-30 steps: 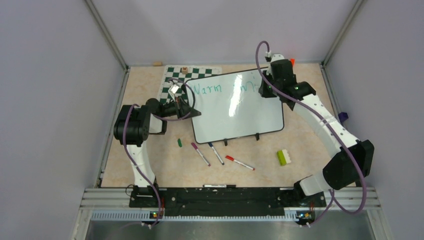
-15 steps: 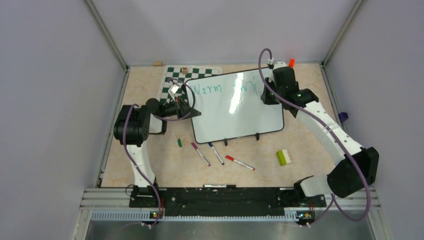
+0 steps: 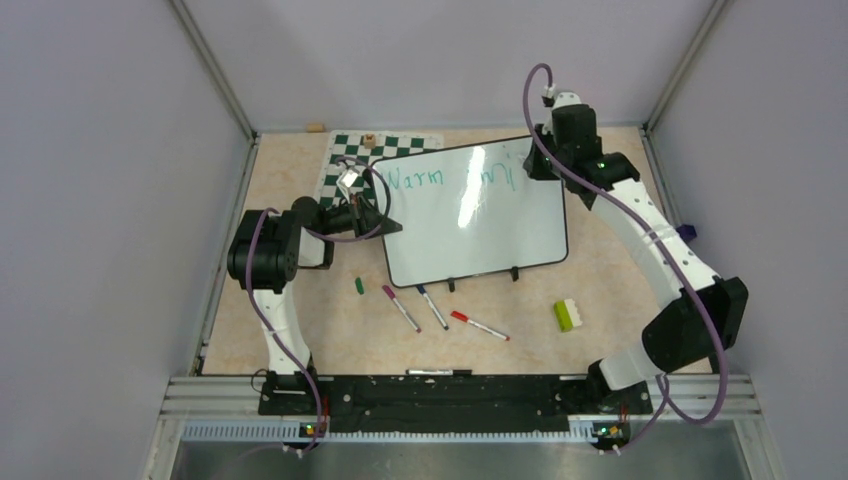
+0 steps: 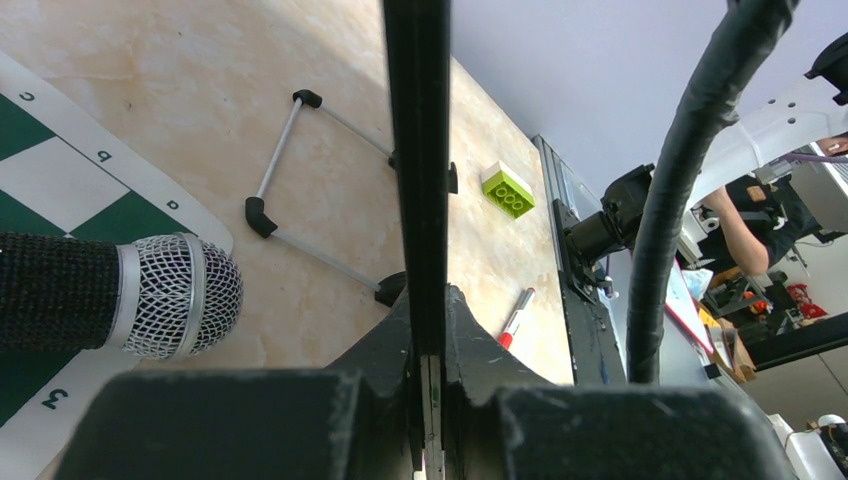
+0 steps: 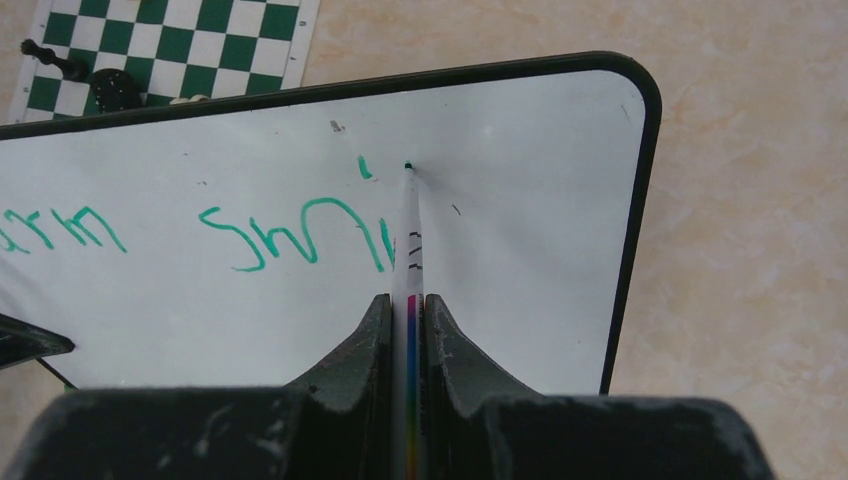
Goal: Write a sentence on the whiteboard
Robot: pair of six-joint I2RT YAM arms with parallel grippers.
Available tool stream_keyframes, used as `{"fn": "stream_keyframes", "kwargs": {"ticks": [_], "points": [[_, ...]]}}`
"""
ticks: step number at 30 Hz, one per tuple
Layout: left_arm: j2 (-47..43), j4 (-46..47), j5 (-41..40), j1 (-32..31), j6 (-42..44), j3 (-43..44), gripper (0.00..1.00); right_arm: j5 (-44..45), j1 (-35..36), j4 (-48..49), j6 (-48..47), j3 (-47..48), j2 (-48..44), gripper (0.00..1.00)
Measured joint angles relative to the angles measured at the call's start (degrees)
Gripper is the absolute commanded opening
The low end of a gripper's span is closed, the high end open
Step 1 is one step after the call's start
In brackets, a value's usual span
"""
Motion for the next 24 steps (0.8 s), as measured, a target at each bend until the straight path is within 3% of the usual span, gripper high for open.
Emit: {"fn": "stream_keyframes", "kwargs": {"ticks": [7, 24], "points": [[0.0, -0.5, -0.7, 0.0, -1.1, 0.0, 0.00, -0.1, -0.2, 0.2, 0.0, -0.3, 1.9, 0.00], [0.0, -0.1, -0.6, 0.0, -0.7, 0.0, 0.00, -0.8, -0.2, 0.0, 0.7, -10.2, -4.2, 0.00]]}}
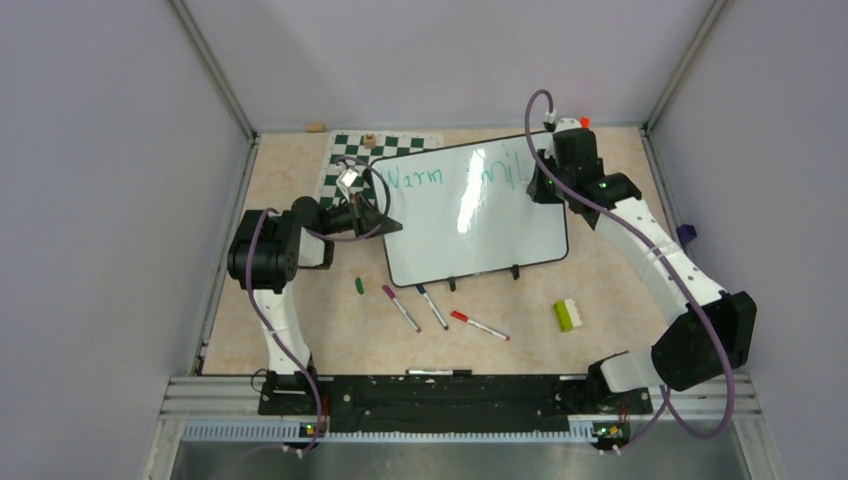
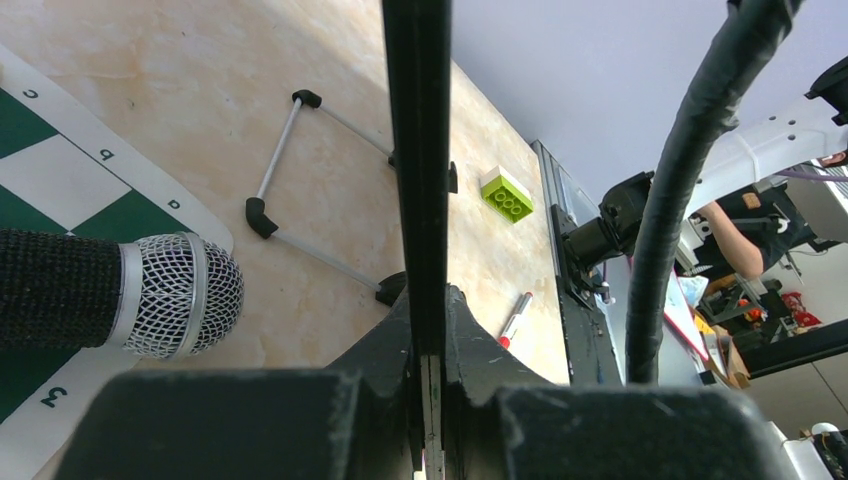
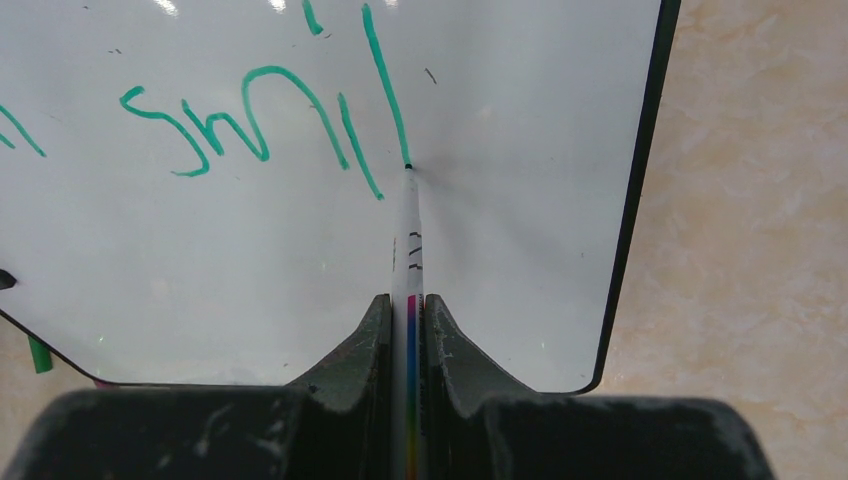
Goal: Write a sentence on the whiteboard
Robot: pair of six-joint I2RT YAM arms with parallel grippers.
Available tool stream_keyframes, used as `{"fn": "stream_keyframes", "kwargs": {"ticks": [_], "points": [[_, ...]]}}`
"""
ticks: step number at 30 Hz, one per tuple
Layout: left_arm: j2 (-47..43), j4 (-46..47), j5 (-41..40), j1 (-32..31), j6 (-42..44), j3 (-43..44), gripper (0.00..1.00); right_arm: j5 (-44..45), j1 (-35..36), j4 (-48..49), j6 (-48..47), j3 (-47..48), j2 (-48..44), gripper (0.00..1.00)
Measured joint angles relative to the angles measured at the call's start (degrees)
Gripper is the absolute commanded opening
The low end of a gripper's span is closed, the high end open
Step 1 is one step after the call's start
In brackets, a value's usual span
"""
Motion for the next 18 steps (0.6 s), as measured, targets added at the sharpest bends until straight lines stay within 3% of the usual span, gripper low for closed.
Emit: {"fn": "stream_keyframes", "kwargs": {"ticks": [18], "points": [[0.0, 0.1, 0.6, 0.0, 0.9, 0.0, 0.00, -0.1, -1.4, -1.3, -0.1, 4.5, -0.6, 0.00]]}}
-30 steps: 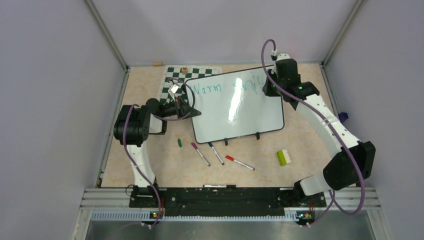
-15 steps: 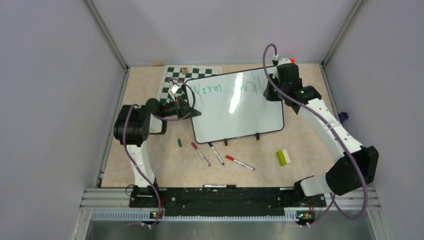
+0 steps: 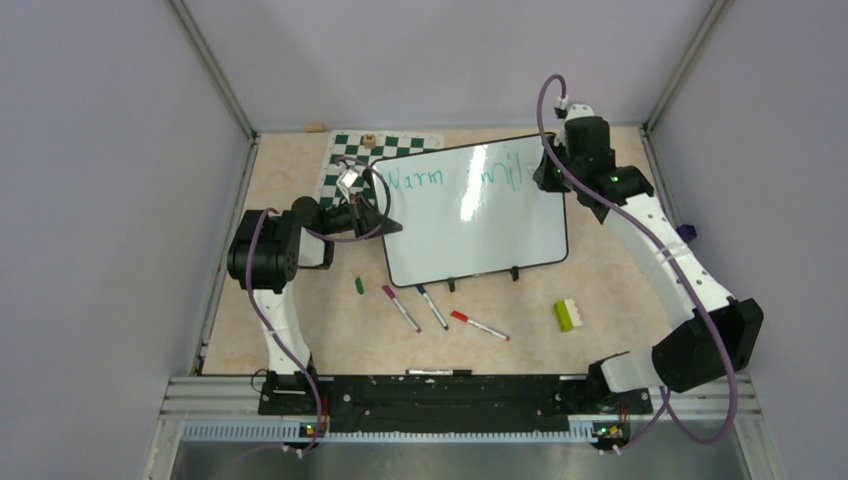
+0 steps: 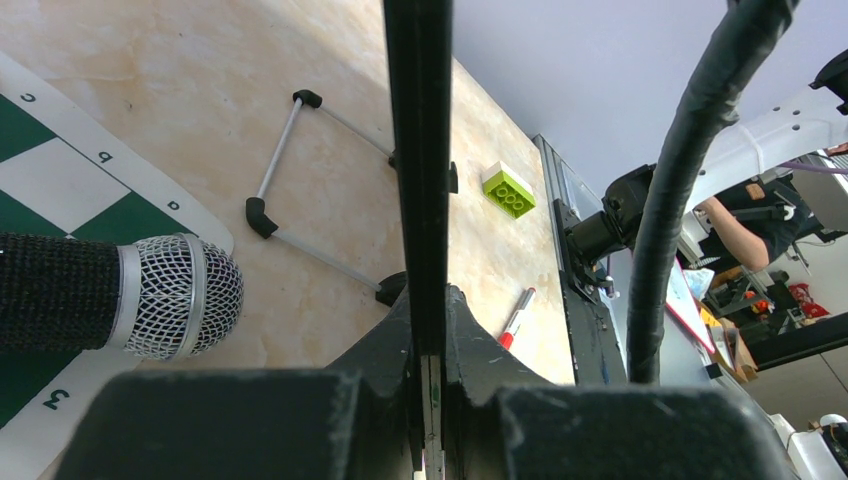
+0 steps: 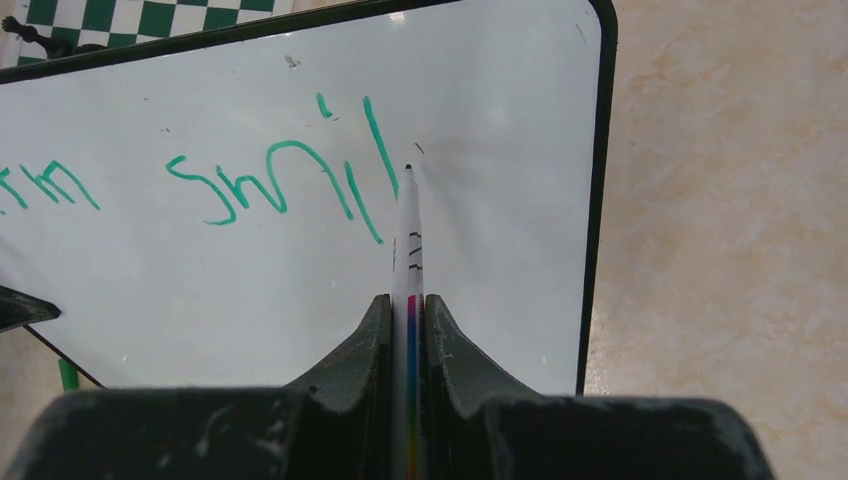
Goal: Write a sentence on the whiteboard
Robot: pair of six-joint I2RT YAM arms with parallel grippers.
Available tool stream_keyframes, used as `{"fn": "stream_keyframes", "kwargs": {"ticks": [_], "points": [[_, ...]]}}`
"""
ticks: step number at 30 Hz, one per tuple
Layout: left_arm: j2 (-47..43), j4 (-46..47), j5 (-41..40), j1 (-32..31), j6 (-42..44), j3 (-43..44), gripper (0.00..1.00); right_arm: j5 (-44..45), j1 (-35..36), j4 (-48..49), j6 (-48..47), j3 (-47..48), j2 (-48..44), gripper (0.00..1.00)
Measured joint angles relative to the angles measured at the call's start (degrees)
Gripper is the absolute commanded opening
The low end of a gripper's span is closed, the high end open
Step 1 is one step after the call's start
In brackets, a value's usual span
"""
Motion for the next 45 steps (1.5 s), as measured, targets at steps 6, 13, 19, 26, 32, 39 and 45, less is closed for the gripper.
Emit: {"fn": "stream_keyframes", "kwargs": {"ticks": [6, 13, 19, 26, 32, 39, 45], "points": [[0.0, 0.0, 0.0, 0.0, 0.0, 0.0, 0.00, 0.1, -0.4, 0.0, 0.0, 0.0, 0.8, 0.00], [0.0, 0.0, 0.0, 0.0, -0.1, 0.0, 0.00, 0.4, -1.8, 0.0, 0.0, 0.0, 2.1, 0.00], [0.0, -0.1, 0.0, 0.0, -0.2, 0.0, 0.00, 0.9, -3.3, 0.1, 0.1, 0.0, 2.1, 0.00], [0.0, -0.1, -0.2, 0.0, -0.6, 0.0, 0.00, -0.8, -3.5, 0.7, 0.1, 1.4, 3.2, 0.00], [0.0, -0.1, -0.3, 0.0, -0.8, 0.0, 0.00, -3.4, -3.5, 1.6, 0.1, 1.6, 3.6, 0.00], [0.0, -0.1, -0.3, 0.0, -0.8, 0.0, 0.00, -5.5, -3.5, 1.7, 0.1, 0.9, 3.4, 0.00], [0.0, -0.1, -0.3, 0.0, -1.1, 0.0, 0.00, -5.4, -3.5, 0.5, 0.0, -2.1, 2.0, 0.00]]}}
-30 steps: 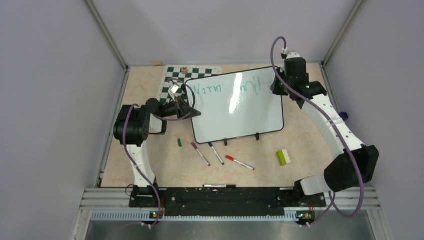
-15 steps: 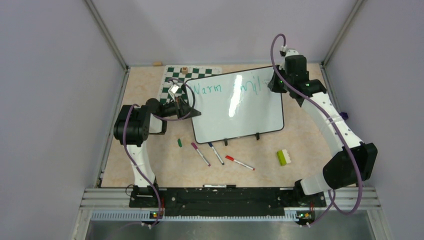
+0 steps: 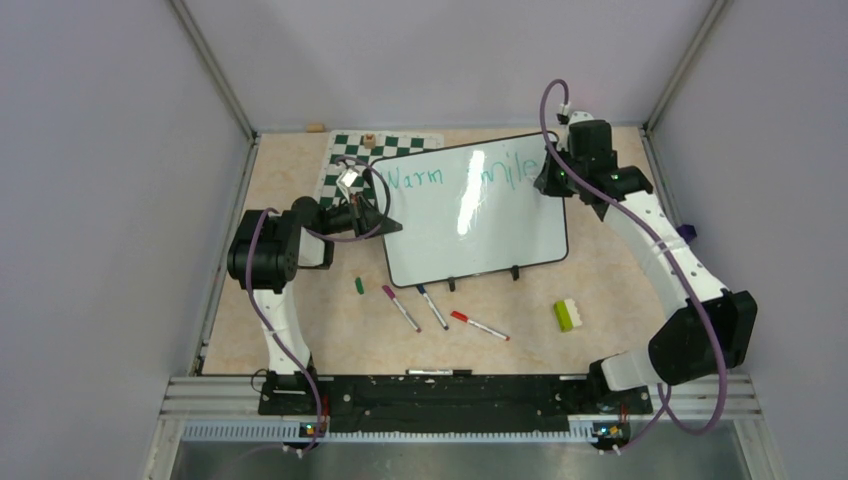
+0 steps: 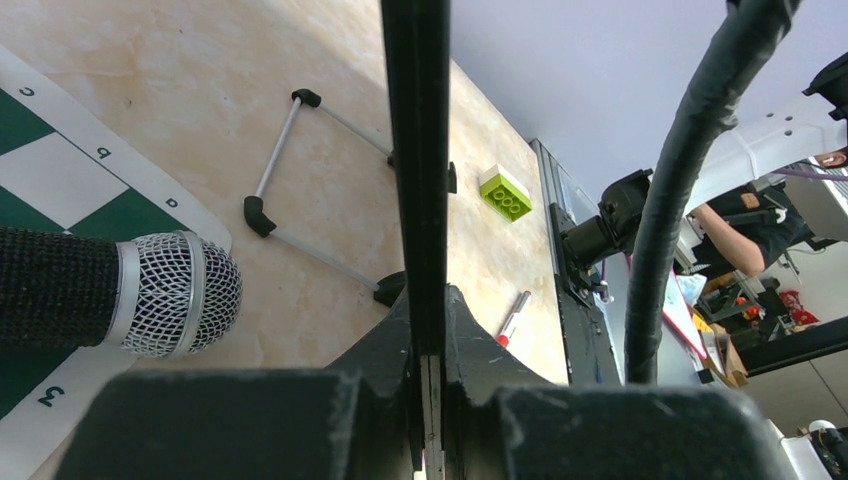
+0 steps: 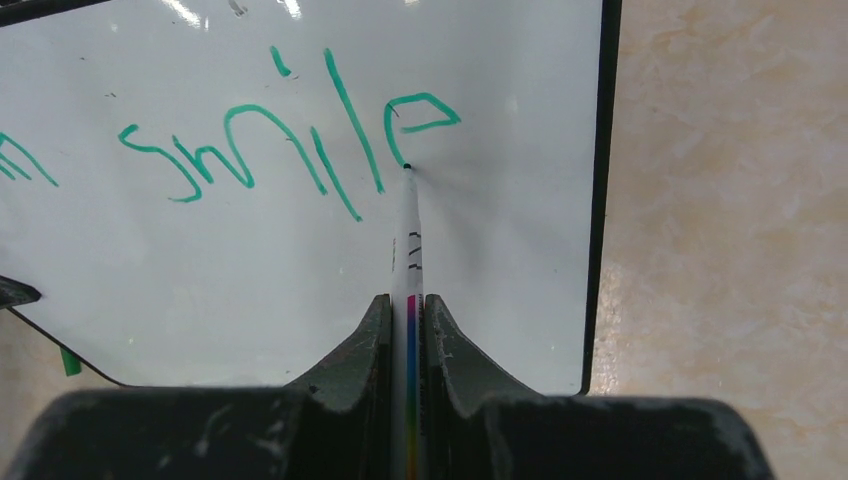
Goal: Write a sentence on the whiteboard
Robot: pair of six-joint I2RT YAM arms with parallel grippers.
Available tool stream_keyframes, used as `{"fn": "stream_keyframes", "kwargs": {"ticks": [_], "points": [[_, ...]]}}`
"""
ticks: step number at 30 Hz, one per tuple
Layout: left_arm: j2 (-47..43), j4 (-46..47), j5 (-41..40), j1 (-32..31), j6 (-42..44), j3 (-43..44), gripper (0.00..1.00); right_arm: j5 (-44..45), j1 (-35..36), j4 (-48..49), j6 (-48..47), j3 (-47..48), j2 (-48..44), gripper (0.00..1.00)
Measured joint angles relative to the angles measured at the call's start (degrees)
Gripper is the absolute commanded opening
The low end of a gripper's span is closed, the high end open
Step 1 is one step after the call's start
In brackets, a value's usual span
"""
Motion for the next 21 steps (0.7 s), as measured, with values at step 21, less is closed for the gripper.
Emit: {"fn": "stream_keyframes", "kwargs": {"ticks": [21], "points": [[0.0, 0.1, 0.4, 0.0, 1.1, 0.0, 0.00, 4.1, -0.3, -1.5, 0.0, 1.0, -1.8, 0.00]]}}
